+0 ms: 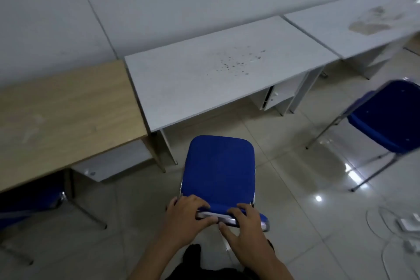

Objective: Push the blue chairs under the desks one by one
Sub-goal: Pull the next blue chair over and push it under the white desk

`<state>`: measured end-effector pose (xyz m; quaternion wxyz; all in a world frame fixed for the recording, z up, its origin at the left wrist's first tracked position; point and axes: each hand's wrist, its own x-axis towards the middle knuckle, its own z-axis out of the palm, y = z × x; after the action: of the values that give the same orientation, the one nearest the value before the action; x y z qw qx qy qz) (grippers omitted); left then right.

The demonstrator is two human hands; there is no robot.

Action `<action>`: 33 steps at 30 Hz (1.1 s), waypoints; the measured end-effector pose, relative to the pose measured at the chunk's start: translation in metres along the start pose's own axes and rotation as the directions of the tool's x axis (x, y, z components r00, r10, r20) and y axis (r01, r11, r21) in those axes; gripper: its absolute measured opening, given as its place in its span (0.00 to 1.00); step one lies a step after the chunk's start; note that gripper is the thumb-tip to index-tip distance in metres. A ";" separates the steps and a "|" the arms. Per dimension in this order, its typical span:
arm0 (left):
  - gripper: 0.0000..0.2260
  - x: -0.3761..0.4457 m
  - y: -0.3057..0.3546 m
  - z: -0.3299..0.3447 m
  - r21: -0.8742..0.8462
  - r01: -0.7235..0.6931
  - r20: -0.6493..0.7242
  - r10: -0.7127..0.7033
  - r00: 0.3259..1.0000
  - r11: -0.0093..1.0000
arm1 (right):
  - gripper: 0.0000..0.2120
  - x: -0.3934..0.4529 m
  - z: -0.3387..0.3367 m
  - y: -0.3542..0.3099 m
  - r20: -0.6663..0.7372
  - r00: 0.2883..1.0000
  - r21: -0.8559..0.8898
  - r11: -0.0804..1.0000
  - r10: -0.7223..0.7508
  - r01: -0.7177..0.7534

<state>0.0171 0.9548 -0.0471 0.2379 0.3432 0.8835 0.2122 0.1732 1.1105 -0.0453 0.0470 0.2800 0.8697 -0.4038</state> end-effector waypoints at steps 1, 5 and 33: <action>0.27 0.001 0.005 0.003 -0.013 0.029 -0.016 -0.029 0.999 0.999 | 0.22 0.003 -0.006 0.005 0.018 1.000 0.006 1.000 -0.012 0.012; 0.22 0.011 0.043 0.025 -0.072 0.107 -0.105 -0.115 0.988 0.992 | 0.13 0.024 -0.039 0.038 0.056 0.994 -0.026 0.995 -0.092 0.093; 0.38 0.118 0.191 0.103 -0.430 0.454 -0.339 -0.605 0.720 0.781 | 0.43 0.142 -0.201 0.138 0.136 0.990 -0.175 0.983 -0.028 0.052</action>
<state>0.0949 1.1893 -0.0586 0.1251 -0.0308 0.9288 0.3475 0.1558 1.3916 -0.0479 0.1217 0.2294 0.9028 -0.3429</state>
